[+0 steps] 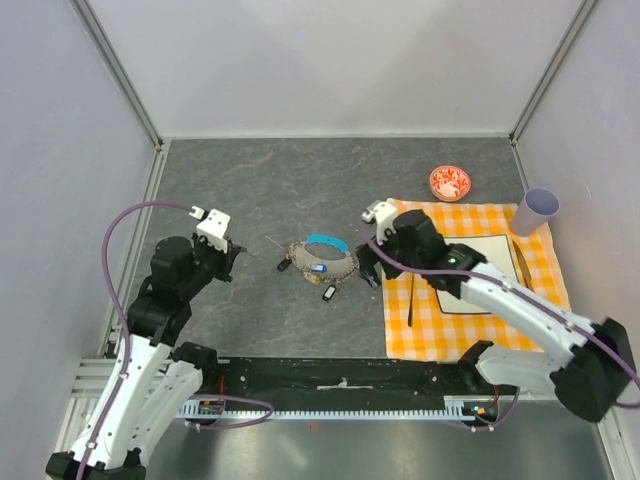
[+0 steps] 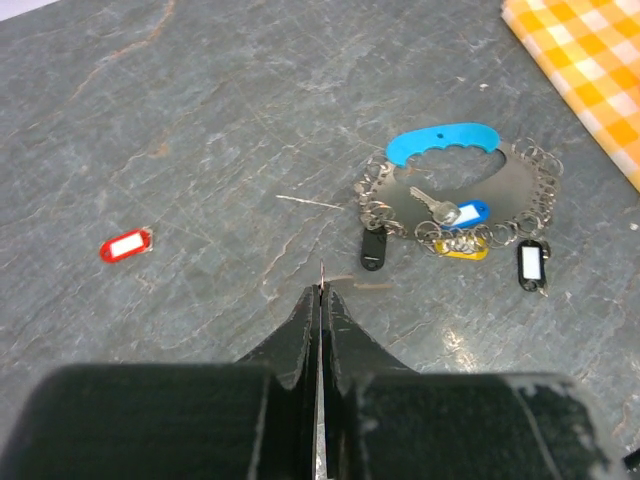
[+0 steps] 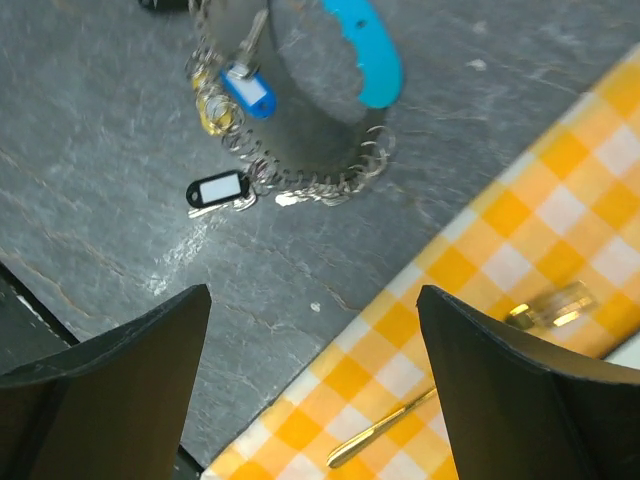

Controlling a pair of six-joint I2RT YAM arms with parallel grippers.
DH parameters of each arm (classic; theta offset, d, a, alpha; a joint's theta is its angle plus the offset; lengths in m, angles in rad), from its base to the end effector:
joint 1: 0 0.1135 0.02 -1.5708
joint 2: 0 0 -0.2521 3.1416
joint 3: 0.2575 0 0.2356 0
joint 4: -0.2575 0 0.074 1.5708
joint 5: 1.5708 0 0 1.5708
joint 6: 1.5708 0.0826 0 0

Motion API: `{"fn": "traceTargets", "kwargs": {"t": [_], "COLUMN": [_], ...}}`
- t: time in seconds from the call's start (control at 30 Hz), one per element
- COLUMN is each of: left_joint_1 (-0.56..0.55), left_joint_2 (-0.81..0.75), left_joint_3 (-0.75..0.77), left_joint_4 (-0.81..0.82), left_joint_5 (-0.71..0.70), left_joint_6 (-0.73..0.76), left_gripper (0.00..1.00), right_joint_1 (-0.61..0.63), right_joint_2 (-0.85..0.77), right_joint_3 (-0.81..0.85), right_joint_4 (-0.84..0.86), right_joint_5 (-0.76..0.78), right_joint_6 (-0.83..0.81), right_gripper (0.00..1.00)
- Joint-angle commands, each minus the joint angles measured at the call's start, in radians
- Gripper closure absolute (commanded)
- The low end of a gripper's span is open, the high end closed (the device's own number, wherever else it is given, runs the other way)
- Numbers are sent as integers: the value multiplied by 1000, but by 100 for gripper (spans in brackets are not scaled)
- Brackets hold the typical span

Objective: Put the keys on the keyring

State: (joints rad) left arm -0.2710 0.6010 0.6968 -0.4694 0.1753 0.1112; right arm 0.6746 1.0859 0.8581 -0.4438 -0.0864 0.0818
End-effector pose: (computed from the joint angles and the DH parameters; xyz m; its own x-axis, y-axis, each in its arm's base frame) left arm 0.1674 -0.0615 0.2809 -0.3029 0.1976 -0.9323 0.4565 0.8888 0.0401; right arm 0.1989 0.1682 0.2463 -0.5395 -0.3272 -0.7758 -0.6330 0.7652 0.1175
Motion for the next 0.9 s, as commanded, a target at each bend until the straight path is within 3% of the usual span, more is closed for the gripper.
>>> {"fn": "traceTargets", "kwargs": {"t": [0.0, 0.1, 0.33, 0.63, 0.87], "left_joint_1": [0, -2, 0, 0, 0], "left_joint_2": [-61, -79, -107, -104, -135], "left_joint_3": [-16, -13, -16, -16, -17], "left_joint_4": [14, 9, 9, 14, 15], "left_joint_5": [-112, -151, -158, -122, -151], "left_joint_6": [-68, -77, -90, -90, -91], "left_gripper": [98, 98, 98, 98, 98], "right_joint_1": [83, 126, 135, 181, 259], "right_joint_2": [188, 322, 541, 651, 729], "right_joint_3": [55, 90, 199, 199, 248], "right_joint_4": [120, 149, 136, 183, 307], "right_joint_5": [-38, 25, 165, 234, 223], "right_joint_6": [-213, -389, -504, -502, -398], "right_gripper": [7, 5, 7, 11, 14]}}
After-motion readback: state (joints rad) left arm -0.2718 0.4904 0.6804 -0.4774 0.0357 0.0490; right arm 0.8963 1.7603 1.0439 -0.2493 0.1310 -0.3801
